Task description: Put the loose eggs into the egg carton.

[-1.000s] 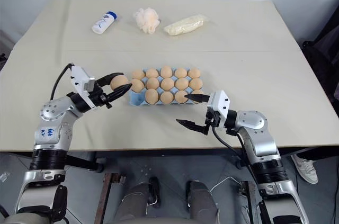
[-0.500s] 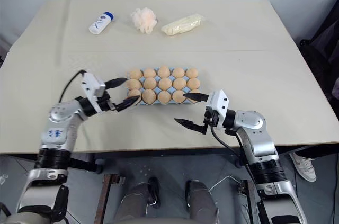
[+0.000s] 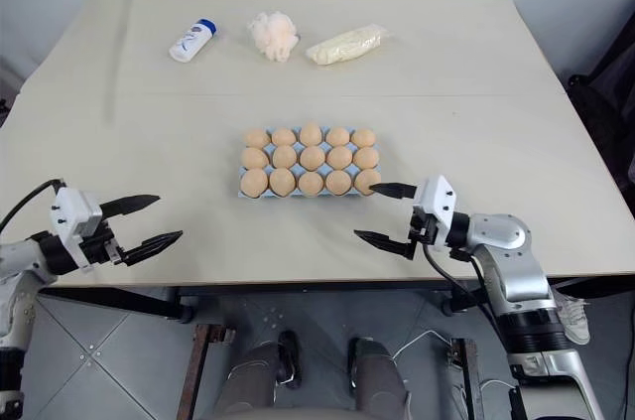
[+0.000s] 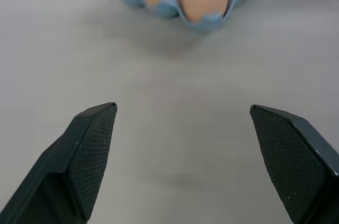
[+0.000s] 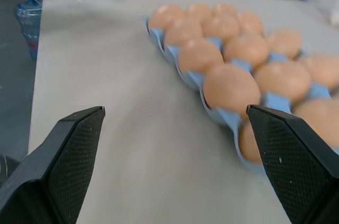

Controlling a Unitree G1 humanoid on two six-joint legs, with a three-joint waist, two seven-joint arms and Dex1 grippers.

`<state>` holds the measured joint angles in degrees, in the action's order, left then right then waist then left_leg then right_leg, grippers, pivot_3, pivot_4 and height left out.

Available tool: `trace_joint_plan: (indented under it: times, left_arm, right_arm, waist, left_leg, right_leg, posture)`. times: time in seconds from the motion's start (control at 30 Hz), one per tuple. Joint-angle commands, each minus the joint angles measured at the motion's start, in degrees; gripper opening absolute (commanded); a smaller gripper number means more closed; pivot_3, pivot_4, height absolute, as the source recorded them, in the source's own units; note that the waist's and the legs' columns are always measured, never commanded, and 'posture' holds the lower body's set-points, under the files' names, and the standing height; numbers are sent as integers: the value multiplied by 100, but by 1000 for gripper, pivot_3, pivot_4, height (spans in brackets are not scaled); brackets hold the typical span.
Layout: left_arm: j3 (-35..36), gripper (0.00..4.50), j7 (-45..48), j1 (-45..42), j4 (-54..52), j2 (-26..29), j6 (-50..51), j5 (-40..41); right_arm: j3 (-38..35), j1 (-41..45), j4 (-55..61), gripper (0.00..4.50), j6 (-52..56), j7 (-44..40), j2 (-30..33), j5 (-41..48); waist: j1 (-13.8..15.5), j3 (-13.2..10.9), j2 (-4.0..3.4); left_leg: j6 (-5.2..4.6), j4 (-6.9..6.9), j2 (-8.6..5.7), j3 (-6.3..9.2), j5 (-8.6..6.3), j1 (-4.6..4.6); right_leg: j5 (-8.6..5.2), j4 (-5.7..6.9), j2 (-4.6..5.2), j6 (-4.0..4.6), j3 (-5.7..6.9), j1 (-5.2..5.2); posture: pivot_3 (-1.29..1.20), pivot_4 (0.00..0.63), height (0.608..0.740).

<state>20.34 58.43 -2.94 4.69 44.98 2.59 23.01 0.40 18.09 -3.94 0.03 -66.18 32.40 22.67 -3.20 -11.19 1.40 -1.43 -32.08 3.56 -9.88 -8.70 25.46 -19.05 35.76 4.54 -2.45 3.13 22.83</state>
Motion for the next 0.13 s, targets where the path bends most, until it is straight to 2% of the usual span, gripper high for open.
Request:
trace_joint_plan:
  times: [0.03, 0.13]
  left_arm:
    - [219, 4287, -125, 225, -431, -13, -37, 88]
    - [218, 4287, -199, 362, -539, -69, 7, 112]
  right_arm:
    - [-322, -193, 473, 4500, 187, 17, 116, 366]
    - [-395, -331, 583, 4500, 235, 25, 212, 364]
  waist:
    - [-11, 0, 0]
    - [-29, 0, -1]
  left_leg:
    - [0, 1, 0, 0, 0, -2]
    - [0, 4, 0, -3, 0, -3]
  right_leg:
    - [-2, 0, 0, 3, 0, -2]
    - [-4, 1, -3, 8, -5, 2]
  posture:
    - [0, 150, 740]
    - [0, 150, 740]
